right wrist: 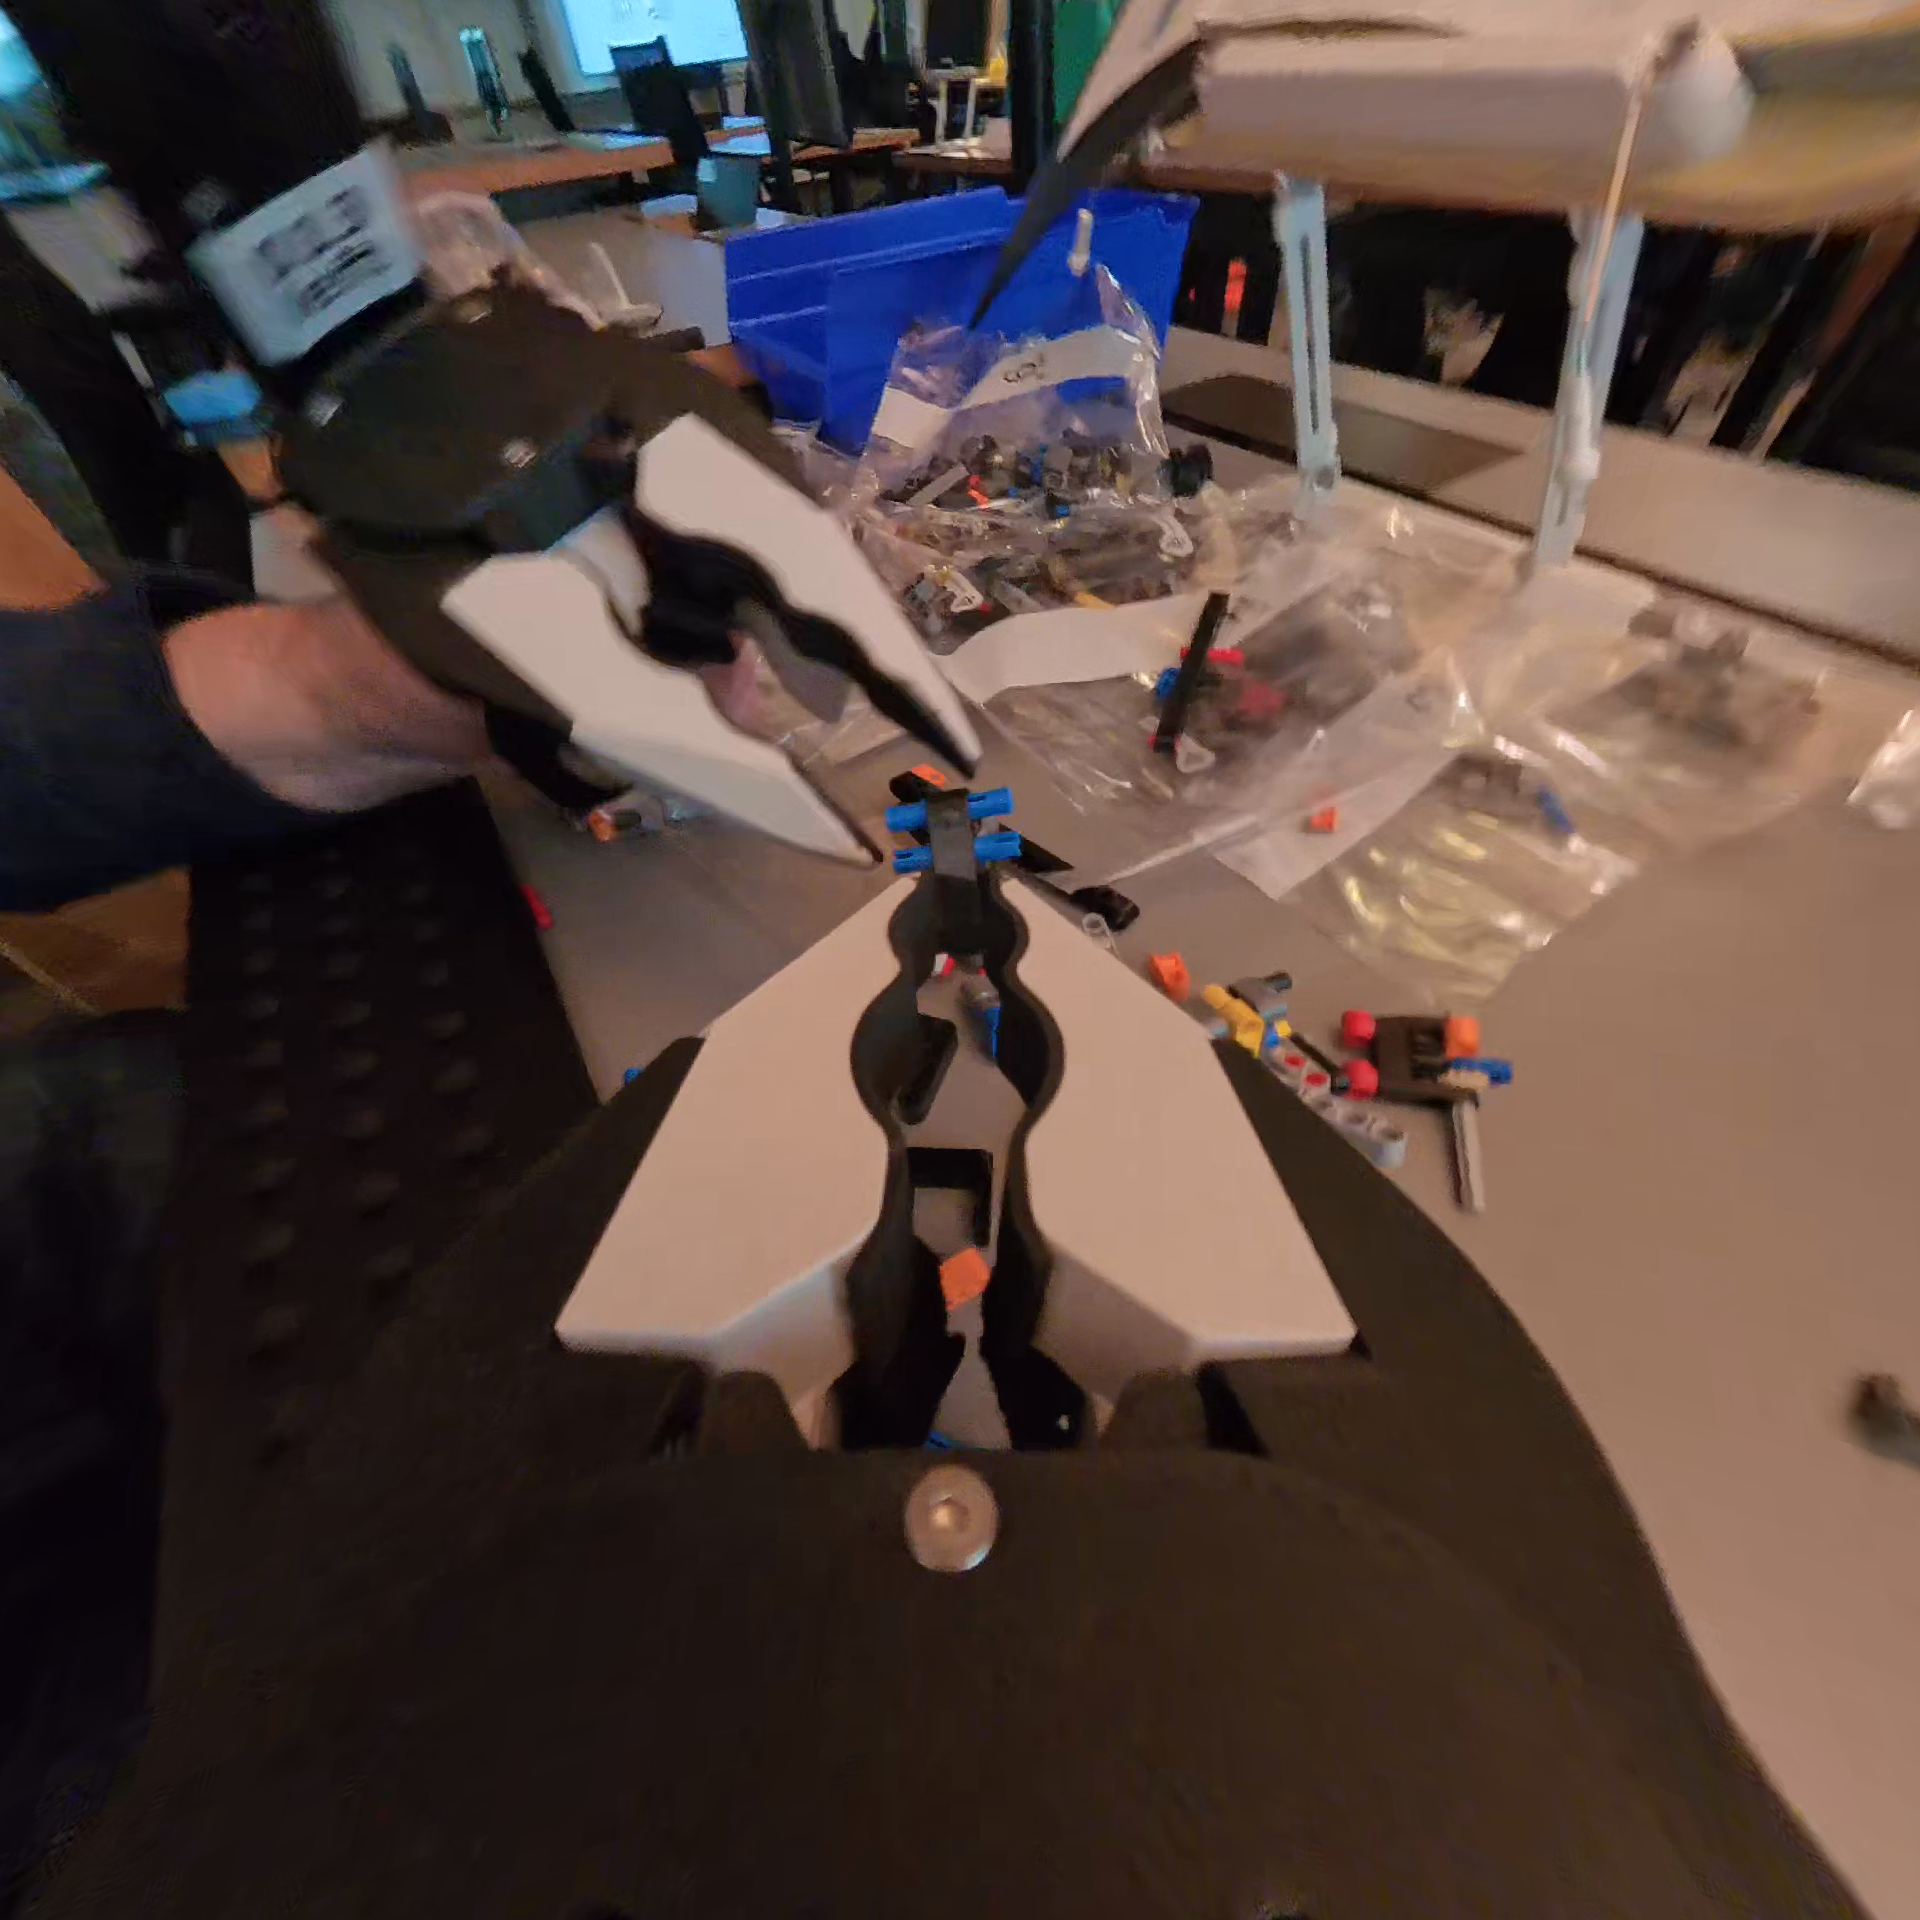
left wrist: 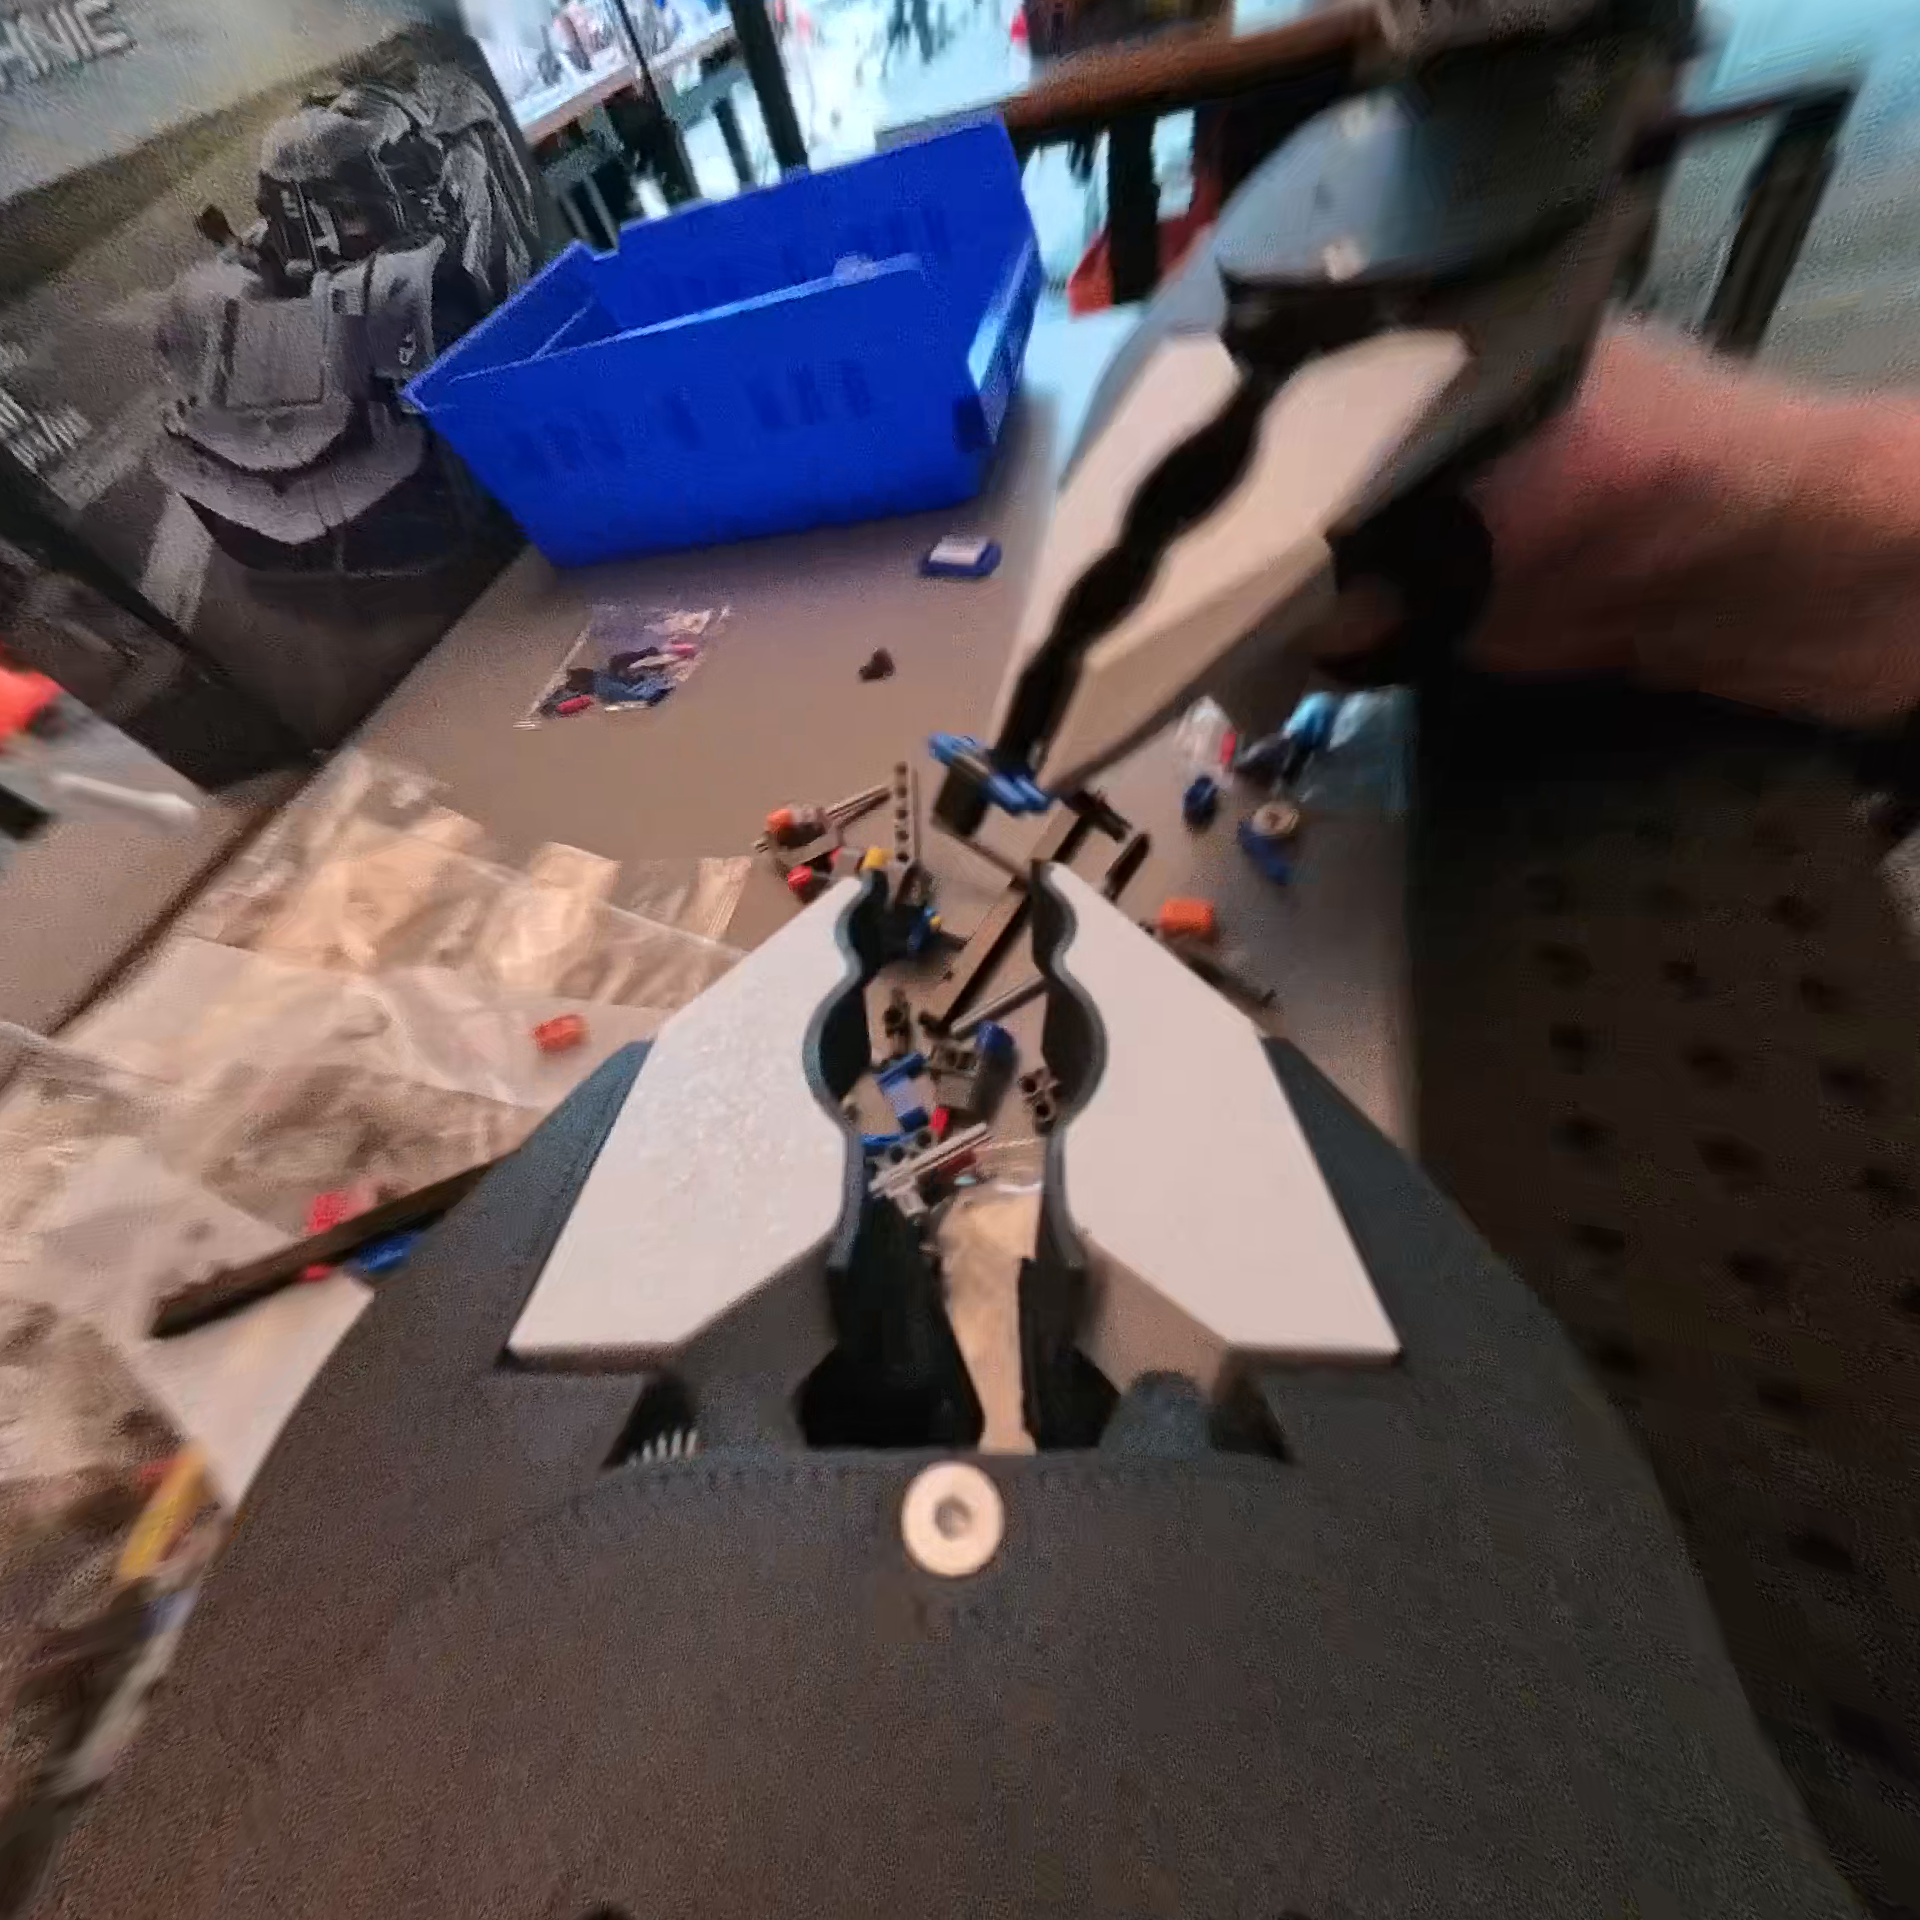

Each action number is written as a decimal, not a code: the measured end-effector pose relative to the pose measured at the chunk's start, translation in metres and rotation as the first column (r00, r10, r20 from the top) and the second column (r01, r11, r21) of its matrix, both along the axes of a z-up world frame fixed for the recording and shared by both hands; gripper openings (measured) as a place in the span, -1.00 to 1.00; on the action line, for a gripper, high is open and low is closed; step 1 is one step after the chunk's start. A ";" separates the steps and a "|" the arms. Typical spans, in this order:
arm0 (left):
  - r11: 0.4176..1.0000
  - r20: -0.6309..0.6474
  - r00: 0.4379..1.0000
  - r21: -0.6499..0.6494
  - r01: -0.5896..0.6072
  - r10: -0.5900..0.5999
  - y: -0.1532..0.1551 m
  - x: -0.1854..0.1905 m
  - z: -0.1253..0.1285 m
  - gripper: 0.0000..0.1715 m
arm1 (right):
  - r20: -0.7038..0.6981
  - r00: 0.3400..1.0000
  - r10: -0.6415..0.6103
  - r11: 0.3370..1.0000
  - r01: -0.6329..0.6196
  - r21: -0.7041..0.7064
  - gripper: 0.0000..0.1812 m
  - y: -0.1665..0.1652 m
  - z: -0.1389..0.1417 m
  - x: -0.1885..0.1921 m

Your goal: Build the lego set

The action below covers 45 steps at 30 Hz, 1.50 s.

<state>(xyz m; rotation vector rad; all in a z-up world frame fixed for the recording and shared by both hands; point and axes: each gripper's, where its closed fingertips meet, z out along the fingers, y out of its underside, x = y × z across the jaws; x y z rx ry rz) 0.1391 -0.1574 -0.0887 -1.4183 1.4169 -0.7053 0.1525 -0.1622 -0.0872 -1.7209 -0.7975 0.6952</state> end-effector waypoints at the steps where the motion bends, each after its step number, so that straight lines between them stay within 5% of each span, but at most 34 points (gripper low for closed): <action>1: 0.996 0.052 0.999 -0.091 0.013 -0.009 0.000 -0.001 0.005 -0.63 | 0.047 0.999 -0.008 0.999 0.006 0.045 -0.94 -0.001 -0.001 -0.001; 4: 0.925 0.166 0.985 -0.361 0.115 -0.058 -0.004 -0.001 0.012 -0.45 | 0.210 0.978 0.003 0.985 -0.038 0.165 -0.94 -0.009 -0.006 -0.013; 11: 0.820 0.149 0.972 -0.524 0.231 -0.179 -0.024 0.003 -0.001 -0.90 | 0.332 0.943 -0.010 0.951 -0.094 0.296 -0.94 -0.016 -0.006 -0.025; 16: 0.856 0.204 0.976 -0.489 0.167 -0.074 -0.006 0.001 0.010 -0.92 | 0.258 0.957 -0.129 0.942 0.037 0.334 -0.81 -0.003 0.009 -0.013; 21: 0.897 0.313 0.950 -0.415 0.154 -0.018 0.000 0.002 0.032 -0.93 | 0.093 0.989 -0.118 0.983 0.103 0.154 -0.66 -0.002 0.008 -0.011; 27: 0.910 0.360 0.931 -0.362 0.201 -0.063 -0.008 0.006 0.040 -0.93 | -0.019 0.992 -0.123 0.988 0.124 0.087 -0.91 0.002 0.014 -0.018; 33: 0.918 0.357 0.929 -0.330 0.220 -0.094 -0.013 0.007 0.040 -0.95 | 0.029 0.983 -0.179 0.977 0.174 0.126 -0.99 0.002 0.016 -0.012; 38: 0.910 0.302 0.946 -0.350 0.221 -0.114 -0.018 0.013 0.029 -0.72 | 0.188 0.952 -0.241 0.953 0.196 0.231 -0.99 0.003 0.010 -0.014; 41: 0.907 0.300 0.947 -0.357 0.223 -0.115 -0.019 0.012 0.031 -0.92 | 0.229 0.939 -0.256 0.941 0.189 0.280 -1.00 0.001 0.012 -0.016; 45: 0.914 0.281 0.954 -0.351 0.203 -0.104 -0.019 0.008 0.031 -0.92 | 0.223 0.946 -0.234 0.948 0.172 0.267 -0.99 0.000 0.011 -0.021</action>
